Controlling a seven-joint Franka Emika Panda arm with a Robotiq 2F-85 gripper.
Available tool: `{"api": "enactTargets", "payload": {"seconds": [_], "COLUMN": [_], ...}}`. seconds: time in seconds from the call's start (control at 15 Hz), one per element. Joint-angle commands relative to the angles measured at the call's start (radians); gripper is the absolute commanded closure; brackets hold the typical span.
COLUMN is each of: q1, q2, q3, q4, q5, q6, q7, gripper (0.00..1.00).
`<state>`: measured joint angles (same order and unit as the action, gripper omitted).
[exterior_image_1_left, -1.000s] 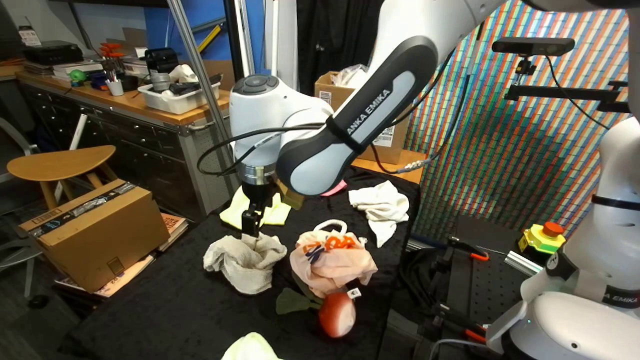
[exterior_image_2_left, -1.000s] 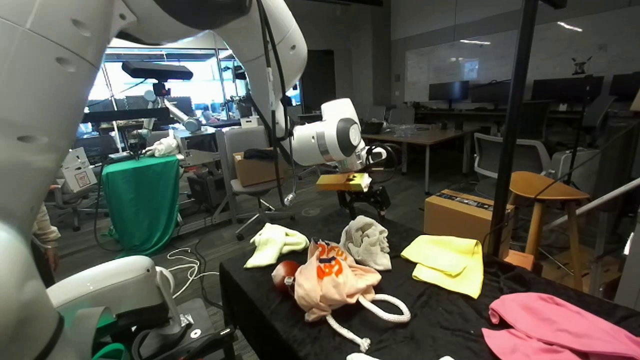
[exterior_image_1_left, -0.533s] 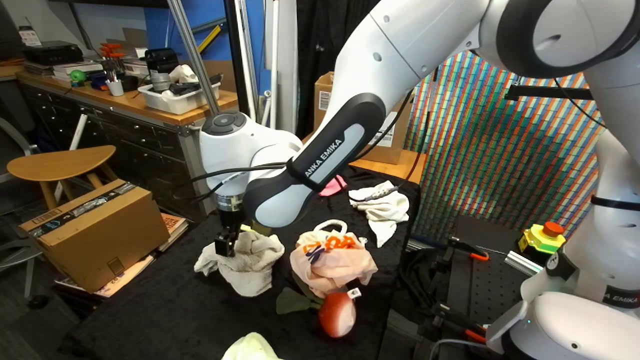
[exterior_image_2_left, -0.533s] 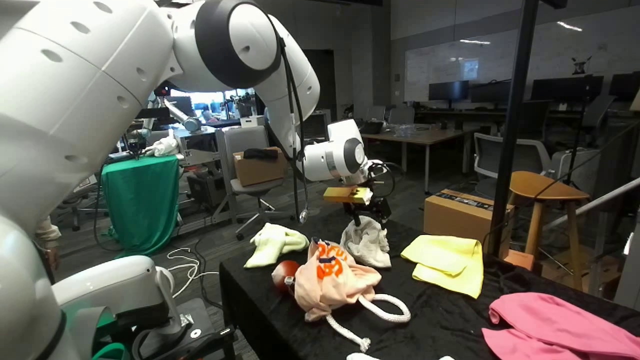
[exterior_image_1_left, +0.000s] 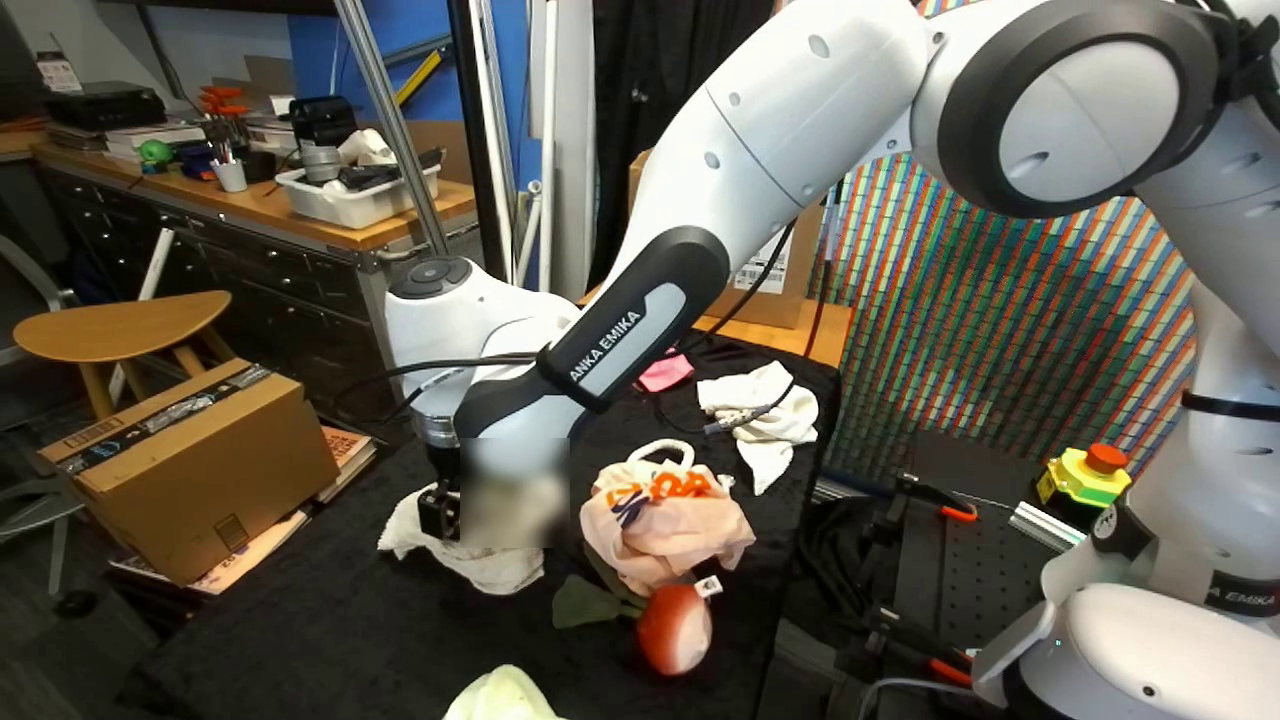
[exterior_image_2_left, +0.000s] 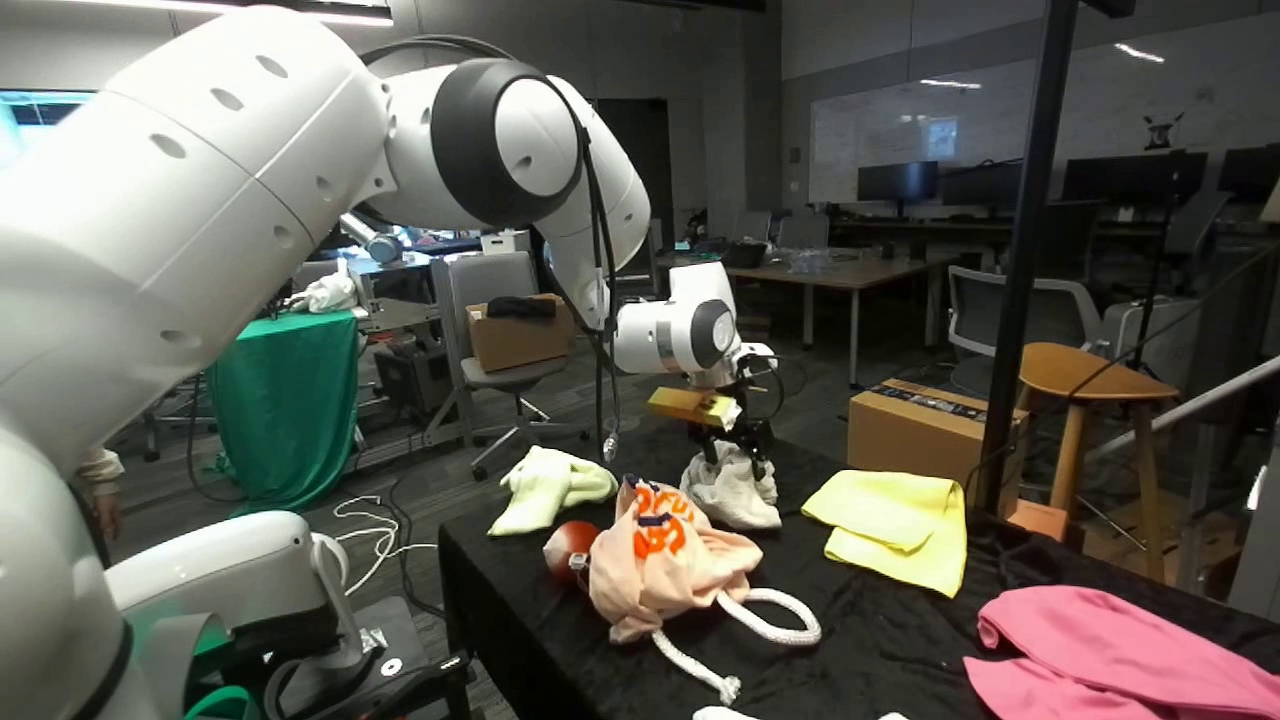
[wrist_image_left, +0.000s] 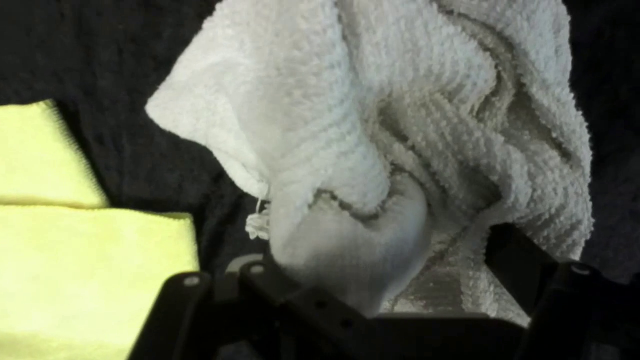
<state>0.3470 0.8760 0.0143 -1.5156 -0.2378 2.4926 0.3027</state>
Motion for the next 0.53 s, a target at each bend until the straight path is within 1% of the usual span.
{"api": "enactTargets", "payload": {"seconds": [0.0, 0.13, 0.4, 0.47], "q1": [-0.001, 0.001, 0.001, 0.000], "q2": [0.018, 0.001, -0.011, -0.009], "q3": [0.010, 0.012, 0.023, 0.027], "q4": [0.048, 0.040, 0.053, 0.059], "q5": [0.056, 0.063, 0.059, 0.059], "q6": [-0.111, -0.162, -0.223, -0.234], "q7": [-0.018, -0.019, -0.030, -0.035], "gripper": [0.00, 0.00, 0.00, 0.15]}}
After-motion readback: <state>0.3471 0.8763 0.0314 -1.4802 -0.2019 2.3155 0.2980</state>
